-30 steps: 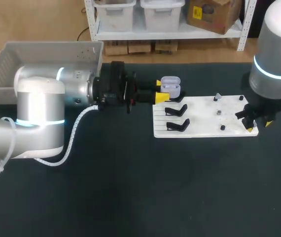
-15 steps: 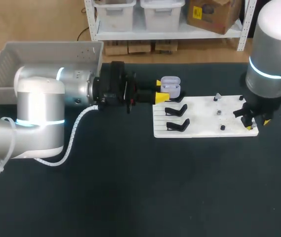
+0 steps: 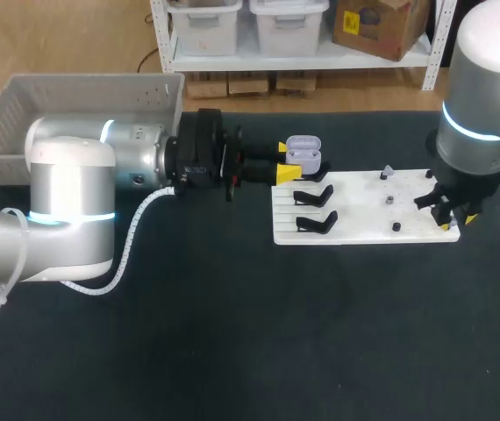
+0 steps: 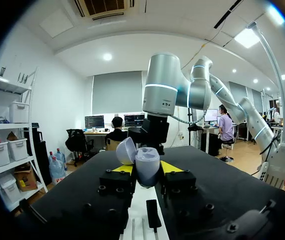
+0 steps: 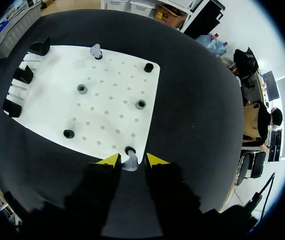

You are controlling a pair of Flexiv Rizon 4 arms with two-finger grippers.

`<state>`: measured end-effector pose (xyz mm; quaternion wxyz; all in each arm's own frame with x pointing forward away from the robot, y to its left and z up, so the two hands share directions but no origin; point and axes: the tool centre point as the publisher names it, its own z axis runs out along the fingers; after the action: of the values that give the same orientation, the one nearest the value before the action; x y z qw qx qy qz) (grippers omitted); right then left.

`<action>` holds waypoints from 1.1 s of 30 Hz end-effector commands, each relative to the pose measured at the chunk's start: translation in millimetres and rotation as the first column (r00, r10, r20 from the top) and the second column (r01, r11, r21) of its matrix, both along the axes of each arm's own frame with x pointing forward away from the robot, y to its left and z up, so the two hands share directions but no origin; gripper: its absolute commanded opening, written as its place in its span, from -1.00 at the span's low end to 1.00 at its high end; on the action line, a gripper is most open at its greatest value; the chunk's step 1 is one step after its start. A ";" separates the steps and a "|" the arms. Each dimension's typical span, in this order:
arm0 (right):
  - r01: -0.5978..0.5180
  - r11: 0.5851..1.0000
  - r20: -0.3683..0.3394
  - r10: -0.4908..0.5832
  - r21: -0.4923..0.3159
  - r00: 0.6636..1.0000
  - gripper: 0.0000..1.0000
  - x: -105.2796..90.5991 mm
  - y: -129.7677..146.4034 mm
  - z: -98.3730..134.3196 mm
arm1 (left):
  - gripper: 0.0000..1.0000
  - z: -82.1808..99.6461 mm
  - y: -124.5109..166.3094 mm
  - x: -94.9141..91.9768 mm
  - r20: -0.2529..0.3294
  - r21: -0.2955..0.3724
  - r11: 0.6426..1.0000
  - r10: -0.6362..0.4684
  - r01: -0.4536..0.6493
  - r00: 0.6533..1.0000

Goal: Pick up each earbud case from the left stands, insert the matching earbuds, close the lid, and place the case in the box.

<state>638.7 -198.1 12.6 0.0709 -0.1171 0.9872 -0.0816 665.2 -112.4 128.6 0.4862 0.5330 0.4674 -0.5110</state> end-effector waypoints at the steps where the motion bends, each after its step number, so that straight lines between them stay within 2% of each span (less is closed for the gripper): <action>1: 0.002 1.000 -0.002 -0.002 -0.002 1.000 -0.44 1.2 1.3 -1.8 | -1.00 -0.9 0.1 0.5 0.001 -0.002 1.000 0.000 0.000 1.000; 4: 0.001 1.000 -0.005 -0.001 -0.004 1.000 -0.51 1.2 1.8 -2.8 | -1.00 -0.9 0.1 0.5 0.001 -0.002 1.000 0.000 0.000 1.000; 6: 0.003 1.000 -0.007 -0.003 -0.002 1.000 -0.62 1.1 1.9 -3.1 | -1.00 -0.9 0.1 0.5 0.001 -0.002 1.000 0.000 0.000 1.000; 8: 0.004 1.000 -0.008 -0.004 -0.003 1.000 -0.98 0.9 1.8 -3.3 | -1.00 -0.9 0.1 0.5 0.001 -0.002 1.000 0.000 0.000 1.000; 13: 0.002 1.000 -0.004 -0.002 -0.009 1.000 -1.00 -1.6 2.5 0.4 | -1.00 -0.9 0.1 0.5 0.001 -0.002 1.000 0.000 0.000 1.000; 19: -0.003 0.999 0.010 0.004 -0.054 1.000 -1.00 -9.8 7.4 19.0 | -1.00 -0.9 0.1 0.5 0.001 -0.002 1.000 0.000 0.000 1.000; 24: -0.008 0.996 0.018 0.010 -0.086 1.000 -1.00 -19.8 21.1 50.0 | -1.00 -0.9 0.1 0.5 0.001 -0.002 1.000 0.000 0.000 1.000; 29: 0.014 0.998 0.048 -0.012 -0.060 0.999 -1.00 -29.2 51.8 101.2 | -1.00 -0.9 0.1 0.5 0.001 -0.002 1.000 0.000 0.000 1.000; 33: 0.042 0.999 -0.005 -0.042 -0.034 0.999 -1.00 -37.3 78.7 130.5 | -1.00 -0.9 0.1 0.5 0.001 -0.002 1.000 0.000 0.000 1.000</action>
<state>607.5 -135.4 102.9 0.0800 -0.1028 0.9867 -0.0975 665.2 -112.4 128.7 0.4862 0.5330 0.4673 -0.5110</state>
